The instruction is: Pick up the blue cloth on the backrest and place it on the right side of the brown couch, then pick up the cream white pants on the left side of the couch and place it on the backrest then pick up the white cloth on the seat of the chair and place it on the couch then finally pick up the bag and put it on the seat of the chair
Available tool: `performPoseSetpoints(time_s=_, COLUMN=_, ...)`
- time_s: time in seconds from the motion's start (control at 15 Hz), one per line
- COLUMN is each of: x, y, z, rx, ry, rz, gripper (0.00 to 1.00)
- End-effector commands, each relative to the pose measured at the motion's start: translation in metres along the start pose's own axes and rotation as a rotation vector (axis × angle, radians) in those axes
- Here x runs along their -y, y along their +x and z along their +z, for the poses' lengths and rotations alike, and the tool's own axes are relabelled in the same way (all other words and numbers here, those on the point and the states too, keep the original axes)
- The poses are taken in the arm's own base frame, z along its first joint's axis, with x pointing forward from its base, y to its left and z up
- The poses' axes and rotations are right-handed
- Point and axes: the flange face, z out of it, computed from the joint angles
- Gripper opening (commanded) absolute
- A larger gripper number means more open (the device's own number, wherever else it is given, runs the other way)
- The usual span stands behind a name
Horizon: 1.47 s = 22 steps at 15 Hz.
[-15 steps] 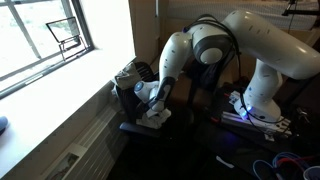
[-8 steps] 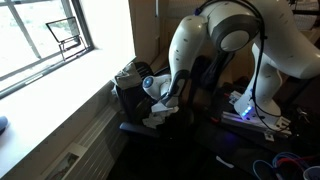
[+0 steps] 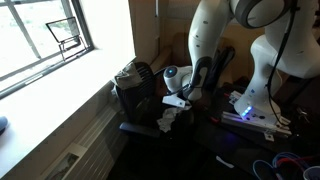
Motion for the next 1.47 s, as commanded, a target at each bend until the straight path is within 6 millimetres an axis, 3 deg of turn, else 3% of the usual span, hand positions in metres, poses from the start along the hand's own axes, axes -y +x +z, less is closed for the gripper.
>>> performPoseSetpoints(time_s=0.0, x=-0.004, y=0.001, z=-0.001, rx=0.006, ry=0.001, rz=0.006, gripper=0.01)
performPoseSetpoints(time_s=0.07, x=0.007, y=0.004, z=-0.009, rx=0.003, ry=0.045, rz=0.086, gripper=0.01)
performPoseSetpoints(time_s=0.2, x=0.007, y=0.035, z=-0.028, rx=0.063, ry=0.066, rz=0.215, gripper=0.01)
performPoseSetpoints(time_s=0.53, x=-0.036, y=0.135, z=-0.041, rx=0.131, ry=0.049, rz=0.472, gripper=0.01)
performPoseSetpoints(time_s=0.8, x=-0.089, y=0.214, z=-0.024, rx=0.16, ry=-0.004, rz=0.707, gripper=0.01)
performPoseSetpoints(time_s=0.87, x=-0.061, y=0.198, z=-0.025, rx=0.103, ry=-0.001, rz=0.629, gripper=0.05)
performPoseSetpoints(time_s=1.0, x=-0.081, y=0.222, z=-0.021, rx=0.124, ry=-0.018, rz=0.701, gripper=0.05)
performPoseSetpoints(time_s=1.13, x=-0.073, y=0.227, z=-0.025, rx=0.152, ry=0.002, rz=0.807, gripper=0.01)
performPoseSetpoints(time_s=1.27, x=-0.074, y=0.266, z=-0.026, rx=0.208, ry=-0.007, rz=0.931, gripper=0.01)
performPoseSetpoints(time_s=1.4, x=-0.091, y=0.314, z=-0.019, rx=0.216, ry=-0.005, rz=1.029, gripper=0.01)
